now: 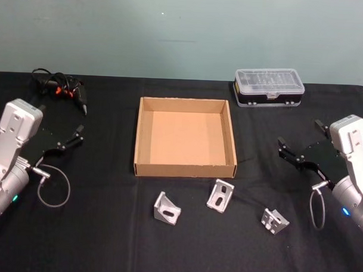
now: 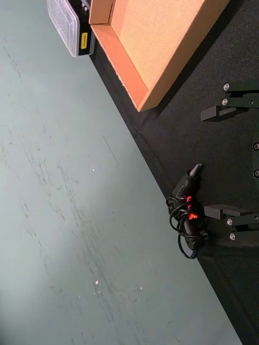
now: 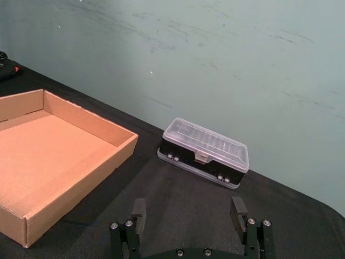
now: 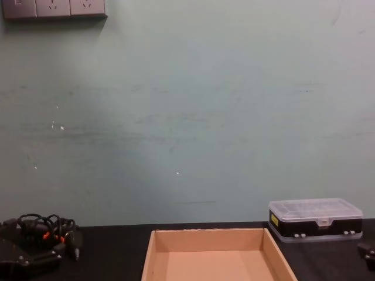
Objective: Use one hand to pick up the angle iron from the table and place it into the box.
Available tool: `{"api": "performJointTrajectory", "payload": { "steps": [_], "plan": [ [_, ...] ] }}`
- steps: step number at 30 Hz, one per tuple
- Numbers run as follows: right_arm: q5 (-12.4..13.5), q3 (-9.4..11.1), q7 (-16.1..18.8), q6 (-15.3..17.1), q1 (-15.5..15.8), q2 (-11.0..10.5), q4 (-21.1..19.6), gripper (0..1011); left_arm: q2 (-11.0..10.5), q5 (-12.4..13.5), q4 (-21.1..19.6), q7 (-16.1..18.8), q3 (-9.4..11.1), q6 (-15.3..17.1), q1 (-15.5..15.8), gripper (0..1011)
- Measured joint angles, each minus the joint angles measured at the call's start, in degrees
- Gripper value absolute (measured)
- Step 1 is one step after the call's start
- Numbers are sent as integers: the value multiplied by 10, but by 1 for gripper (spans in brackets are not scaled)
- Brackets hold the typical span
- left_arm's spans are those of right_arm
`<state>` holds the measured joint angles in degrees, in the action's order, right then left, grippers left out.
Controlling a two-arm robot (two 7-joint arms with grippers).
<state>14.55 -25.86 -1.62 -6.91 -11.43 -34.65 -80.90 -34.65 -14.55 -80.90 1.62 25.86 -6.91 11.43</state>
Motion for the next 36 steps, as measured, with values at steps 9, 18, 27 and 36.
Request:
{"api": "performJointTrajectory", "payload": {
  "steps": [9,18,27,36],
  "plan": [
    [13,13,41,-29,8,0,-10,1000,0,0,0,0,0,0,0,1011],
    [75,39,105,5,39,-24,-83,1000,0,0,0,0,0,0,0,1011],
    [143,75,148,154,90,-87,-228,1000,0,0,0,0,0,0,0,1011],
    [180,115,149,293,147,-142,-341,1000,0,0,0,0,0,0,0,1011]
  ]
}}
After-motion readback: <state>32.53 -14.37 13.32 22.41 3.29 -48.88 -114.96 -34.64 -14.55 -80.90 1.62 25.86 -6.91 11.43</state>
